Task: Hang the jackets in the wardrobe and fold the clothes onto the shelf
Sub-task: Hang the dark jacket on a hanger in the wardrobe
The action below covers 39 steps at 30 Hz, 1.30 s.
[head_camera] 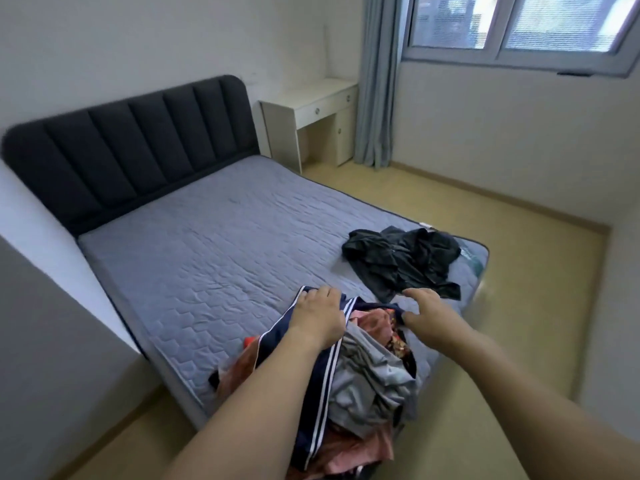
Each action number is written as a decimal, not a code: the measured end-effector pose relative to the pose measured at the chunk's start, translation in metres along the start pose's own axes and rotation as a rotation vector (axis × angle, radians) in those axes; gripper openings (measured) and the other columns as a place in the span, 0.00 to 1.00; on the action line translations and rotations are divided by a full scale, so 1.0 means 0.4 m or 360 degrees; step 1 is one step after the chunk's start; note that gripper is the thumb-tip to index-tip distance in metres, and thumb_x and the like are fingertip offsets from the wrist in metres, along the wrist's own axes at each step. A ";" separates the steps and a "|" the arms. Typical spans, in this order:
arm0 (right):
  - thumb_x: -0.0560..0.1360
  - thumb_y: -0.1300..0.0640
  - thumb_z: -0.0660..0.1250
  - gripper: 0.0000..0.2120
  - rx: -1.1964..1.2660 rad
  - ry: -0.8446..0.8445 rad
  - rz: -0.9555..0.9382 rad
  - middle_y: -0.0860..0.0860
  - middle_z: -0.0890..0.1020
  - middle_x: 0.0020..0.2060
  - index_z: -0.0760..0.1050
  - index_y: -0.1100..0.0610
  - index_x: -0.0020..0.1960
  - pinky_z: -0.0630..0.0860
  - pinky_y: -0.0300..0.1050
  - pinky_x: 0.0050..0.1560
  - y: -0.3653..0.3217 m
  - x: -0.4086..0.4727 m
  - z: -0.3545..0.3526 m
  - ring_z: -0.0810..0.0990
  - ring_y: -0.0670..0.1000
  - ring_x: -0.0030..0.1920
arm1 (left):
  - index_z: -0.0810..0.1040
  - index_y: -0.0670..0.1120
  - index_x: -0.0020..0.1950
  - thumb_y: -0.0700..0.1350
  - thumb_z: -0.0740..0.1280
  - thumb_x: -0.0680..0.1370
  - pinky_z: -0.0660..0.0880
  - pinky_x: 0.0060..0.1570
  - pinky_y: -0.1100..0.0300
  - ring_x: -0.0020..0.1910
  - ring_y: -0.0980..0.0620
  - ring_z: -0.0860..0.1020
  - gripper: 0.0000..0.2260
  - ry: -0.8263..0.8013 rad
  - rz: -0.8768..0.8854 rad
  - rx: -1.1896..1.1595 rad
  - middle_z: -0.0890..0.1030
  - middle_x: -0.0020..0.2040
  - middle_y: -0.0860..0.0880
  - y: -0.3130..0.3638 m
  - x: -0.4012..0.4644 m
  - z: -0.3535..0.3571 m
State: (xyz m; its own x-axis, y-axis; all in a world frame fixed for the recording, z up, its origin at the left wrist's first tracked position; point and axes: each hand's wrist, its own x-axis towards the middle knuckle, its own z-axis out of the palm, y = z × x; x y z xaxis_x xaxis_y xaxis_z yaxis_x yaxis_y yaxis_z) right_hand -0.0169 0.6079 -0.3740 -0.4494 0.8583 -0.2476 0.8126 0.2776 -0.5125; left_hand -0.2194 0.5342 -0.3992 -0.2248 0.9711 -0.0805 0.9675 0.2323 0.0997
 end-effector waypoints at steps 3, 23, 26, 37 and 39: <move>0.77 0.57 0.61 0.23 0.0021 0.0002 0.0090 0.55 0.67 0.70 0.66 0.57 0.72 0.63 0.47 0.68 0.138 0.111 -0.125 0.65 0.55 0.70 | 0.71 0.46 0.67 0.48 0.59 0.78 0.64 0.64 0.52 0.63 0.43 0.72 0.18 0.0021 0.0089 -0.0042 0.75 0.64 0.45 0.146 0.125 -0.010; 0.75 0.60 0.56 0.27 -0.0154 -0.0494 0.0014 0.51 0.63 0.73 0.63 0.53 0.74 0.71 0.48 0.63 0.685 1.252 -0.394 0.70 0.56 0.67 | 0.73 0.48 0.43 0.43 0.62 0.75 0.65 0.37 0.57 0.40 0.46 0.72 0.02 -0.0408 -0.1309 -0.1366 0.76 0.39 0.47 0.341 1.160 0.334; 0.76 0.60 0.54 0.27 -0.0228 -0.0581 -0.0090 0.51 0.62 0.74 0.61 0.52 0.75 0.70 0.51 0.65 0.787 1.504 -0.305 0.67 0.57 0.70 | 0.73 0.53 0.49 0.47 0.64 0.75 0.71 0.42 0.57 0.43 0.50 0.75 0.04 -0.0391 -0.1410 -0.1528 0.77 0.43 0.51 0.371 1.354 0.478; 0.75 0.55 0.61 0.34 -0.0830 -0.0676 -0.0692 0.52 0.55 0.76 0.52 0.51 0.78 0.55 0.51 0.74 1.175 2.129 0.203 0.54 0.56 0.75 | 0.67 0.47 0.71 0.50 0.69 0.75 0.73 0.49 0.54 0.52 0.46 0.76 0.26 -0.0373 -0.2121 -0.2057 0.78 0.57 0.44 0.394 1.785 1.151; 0.75 0.47 0.64 0.38 -0.1022 -0.0704 -0.0788 0.52 0.49 0.78 0.49 0.48 0.78 0.47 0.55 0.75 1.203 2.199 0.275 0.45 0.57 0.77 | 0.59 0.47 0.77 0.55 0.70 0.74 0.71 0.57 0.54 0.62 0.44 0.74 0.36 -0.0280 -0.2277 -0.2210 0.73 0.67 0.45 0.397 1.836 1.229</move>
State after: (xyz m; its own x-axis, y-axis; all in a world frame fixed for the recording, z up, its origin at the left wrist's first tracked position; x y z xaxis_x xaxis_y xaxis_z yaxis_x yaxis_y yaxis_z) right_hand -0.0622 1.4491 -0.9290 -0.7939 0.3715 -0.4814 0.4805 0.8685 -0.1222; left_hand -0.1742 1.2571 -0.9300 -0.5140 0.0828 -0.8538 -0.6216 0.6500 0.4372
